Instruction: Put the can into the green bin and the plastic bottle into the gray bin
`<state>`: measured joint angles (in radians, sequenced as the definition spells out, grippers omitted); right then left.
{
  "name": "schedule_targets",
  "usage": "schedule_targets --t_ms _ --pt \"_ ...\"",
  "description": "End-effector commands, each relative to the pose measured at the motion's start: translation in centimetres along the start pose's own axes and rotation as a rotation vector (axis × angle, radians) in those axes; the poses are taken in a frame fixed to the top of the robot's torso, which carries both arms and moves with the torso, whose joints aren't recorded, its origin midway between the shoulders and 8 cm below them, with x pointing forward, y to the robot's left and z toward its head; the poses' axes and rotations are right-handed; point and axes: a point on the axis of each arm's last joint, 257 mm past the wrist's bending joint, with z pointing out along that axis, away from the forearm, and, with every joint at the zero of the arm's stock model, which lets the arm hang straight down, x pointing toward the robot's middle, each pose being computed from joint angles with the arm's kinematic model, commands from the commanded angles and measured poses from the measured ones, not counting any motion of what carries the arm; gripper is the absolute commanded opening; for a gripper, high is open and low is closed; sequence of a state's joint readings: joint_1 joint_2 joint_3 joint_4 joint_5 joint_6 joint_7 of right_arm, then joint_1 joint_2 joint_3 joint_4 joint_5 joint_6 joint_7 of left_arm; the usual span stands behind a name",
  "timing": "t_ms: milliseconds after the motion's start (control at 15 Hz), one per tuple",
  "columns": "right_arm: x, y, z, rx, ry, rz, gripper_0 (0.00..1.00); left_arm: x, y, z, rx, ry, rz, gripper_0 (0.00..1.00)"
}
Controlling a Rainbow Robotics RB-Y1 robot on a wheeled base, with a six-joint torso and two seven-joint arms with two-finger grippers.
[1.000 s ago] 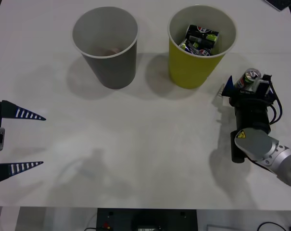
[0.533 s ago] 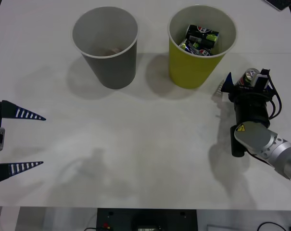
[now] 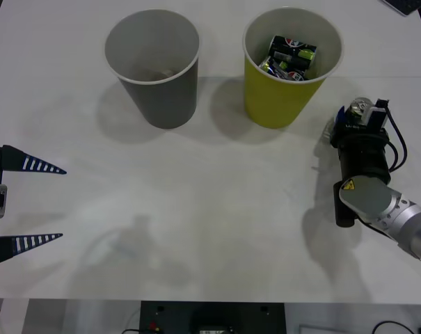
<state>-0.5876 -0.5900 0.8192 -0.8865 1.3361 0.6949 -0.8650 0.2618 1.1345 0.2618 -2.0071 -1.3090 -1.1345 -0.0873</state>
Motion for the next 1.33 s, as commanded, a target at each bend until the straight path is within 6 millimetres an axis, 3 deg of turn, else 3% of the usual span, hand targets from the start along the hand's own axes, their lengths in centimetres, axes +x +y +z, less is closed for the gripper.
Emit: schedule_targets --t_ms 67,400,800,1067,1333 --pt "0.0 0.2 0.0 -0.006 -0.002 -0.009 0.00 0.0 0.0 0.0 0.000 0.000 0.000 1.00" --pt "-0.8 0.1 0.1 -0.025 -0.025 -0.065 0.00 0.0 0.0 0.0 0.000 0.000 0.000 1.00" --pt "-1.4 1.2 -0.5 -0.163 0.017 -0.125 0.00 0.0 0.0 0.0 0.000 0.000 0.000 1.00" --pt "-2.1 0.9 -1.7 -0.287 0.070 -0.209 0.00 0.0 0.0 0.0 0.000 0.000 0.000 1.00" --pt "-2.4 -0.1 -4.2 -0.423 0.155 -0.345 0.00 0.0 0.0 0.0 0.000 0.000 0.000 1.00"
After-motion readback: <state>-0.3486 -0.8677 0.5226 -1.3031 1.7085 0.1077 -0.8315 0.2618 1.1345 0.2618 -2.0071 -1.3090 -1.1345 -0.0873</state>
